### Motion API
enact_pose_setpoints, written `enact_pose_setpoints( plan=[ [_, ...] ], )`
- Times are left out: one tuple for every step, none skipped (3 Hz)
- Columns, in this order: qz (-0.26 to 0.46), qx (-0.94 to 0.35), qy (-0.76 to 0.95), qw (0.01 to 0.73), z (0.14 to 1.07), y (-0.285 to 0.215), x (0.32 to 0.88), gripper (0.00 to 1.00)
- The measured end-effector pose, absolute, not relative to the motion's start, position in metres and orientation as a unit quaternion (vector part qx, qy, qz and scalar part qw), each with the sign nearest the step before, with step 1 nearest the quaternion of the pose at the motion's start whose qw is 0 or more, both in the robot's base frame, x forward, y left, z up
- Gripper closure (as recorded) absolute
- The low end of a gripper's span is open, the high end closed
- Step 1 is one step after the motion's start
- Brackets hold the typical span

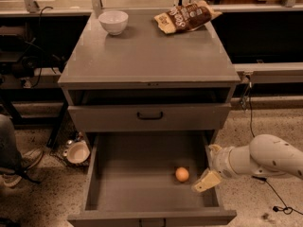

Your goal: Pick orange from middle drawer and place on counter

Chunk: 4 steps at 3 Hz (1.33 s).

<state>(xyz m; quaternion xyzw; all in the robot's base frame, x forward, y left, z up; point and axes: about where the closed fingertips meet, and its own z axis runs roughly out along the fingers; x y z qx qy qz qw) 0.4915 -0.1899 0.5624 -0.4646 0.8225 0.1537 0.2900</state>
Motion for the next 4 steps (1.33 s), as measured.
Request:
enact_pose_setpoints(
  plan=[
    [0.165, -0.472, 0.816, 0.289, 0.55, -0.181, 0.491, 0.0],
    [0.149, -0.499, 0.808, 0.276, 0.523, -0.161, 0.493, 0.0],
    [0.147, -0.508, 0.805, 0.27, 0.486, -0.136, 0.511, 0.0],
    [0.157, -0.498, 0.808, 0.272, 0.462, -0.128, 0.523, 0.0]
  ],
)
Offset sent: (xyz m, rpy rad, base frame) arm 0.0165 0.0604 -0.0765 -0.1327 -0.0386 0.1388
